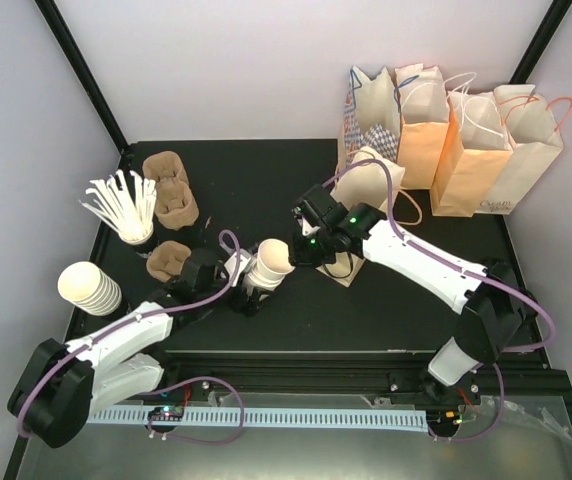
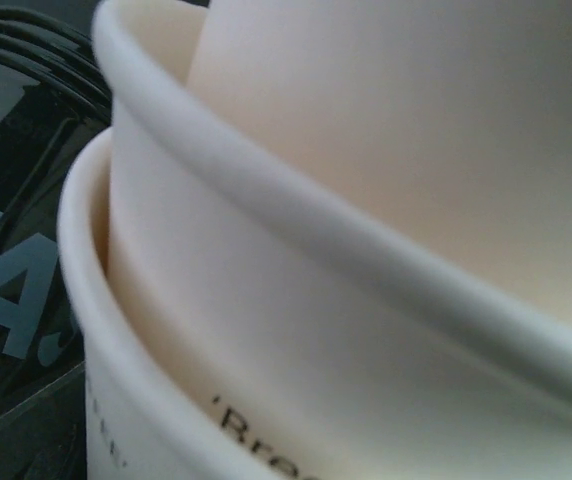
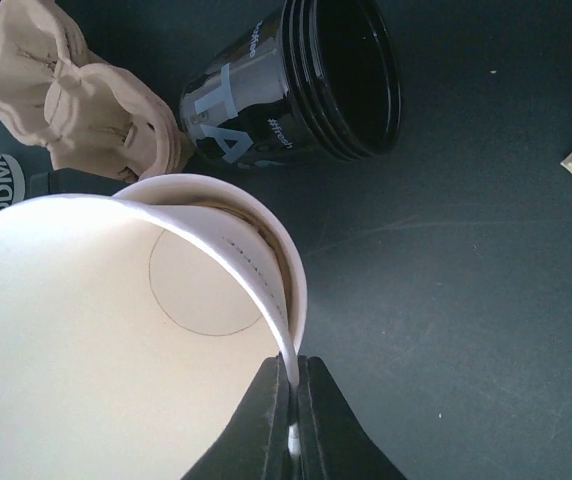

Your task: Pack the takeout coffee

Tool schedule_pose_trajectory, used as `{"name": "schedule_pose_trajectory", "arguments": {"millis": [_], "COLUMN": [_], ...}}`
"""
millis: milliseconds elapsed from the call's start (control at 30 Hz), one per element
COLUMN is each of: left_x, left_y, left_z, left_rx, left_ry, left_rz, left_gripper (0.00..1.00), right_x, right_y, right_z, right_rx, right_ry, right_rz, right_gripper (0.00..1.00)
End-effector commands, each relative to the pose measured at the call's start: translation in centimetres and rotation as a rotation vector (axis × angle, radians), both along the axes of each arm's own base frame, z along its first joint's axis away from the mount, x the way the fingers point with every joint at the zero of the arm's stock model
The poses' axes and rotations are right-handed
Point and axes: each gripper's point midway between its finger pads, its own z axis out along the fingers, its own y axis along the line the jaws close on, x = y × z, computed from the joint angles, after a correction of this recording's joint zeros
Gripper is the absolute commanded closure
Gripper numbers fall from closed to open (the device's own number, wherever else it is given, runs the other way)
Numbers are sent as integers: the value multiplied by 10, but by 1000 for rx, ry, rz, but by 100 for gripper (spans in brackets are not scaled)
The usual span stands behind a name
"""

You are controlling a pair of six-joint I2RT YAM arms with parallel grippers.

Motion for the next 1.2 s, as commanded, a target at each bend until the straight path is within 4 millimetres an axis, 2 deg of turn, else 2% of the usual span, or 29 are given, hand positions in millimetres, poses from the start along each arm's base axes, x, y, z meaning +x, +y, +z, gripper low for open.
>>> {"name": "schedule_pose_trajectory", "arguments": {"millis": [0,200,367,467,600,767,933,1167], "left_x": [23,24,23,21,21,21,16,12], "left_y": [3,3,6,7,11,21,18,17], "left_z": [14,18,26,37,59,78,67,61], "left_rx": [0,-11,-26,-45,-66,-67,-51,-125], "left_ry": [-164,-237,-275,-308,-347,-393,-327,-283], "left_rz": [51,52,63,65,87,140,107,142], "left_gripper": [1,1,1,2,1,2,4,7], "right_x": [-9,-14,-20,-27,-41,-54,-66,-62], "right_y": [7,-6,-27,-39,-58,-83,-99,-117], "right_z": [20,70,112,123,123,87,45,-8], "right_rx": [42,60,66,51,13,-66,-102,-213], "right_ry": [-12,-87,-164,-178,-189,-225,-216,-238], "right_rz": [14,22,8,14,41,74,51,5], "right_gripper": [99,99,98,98,98,98,99,98]}}
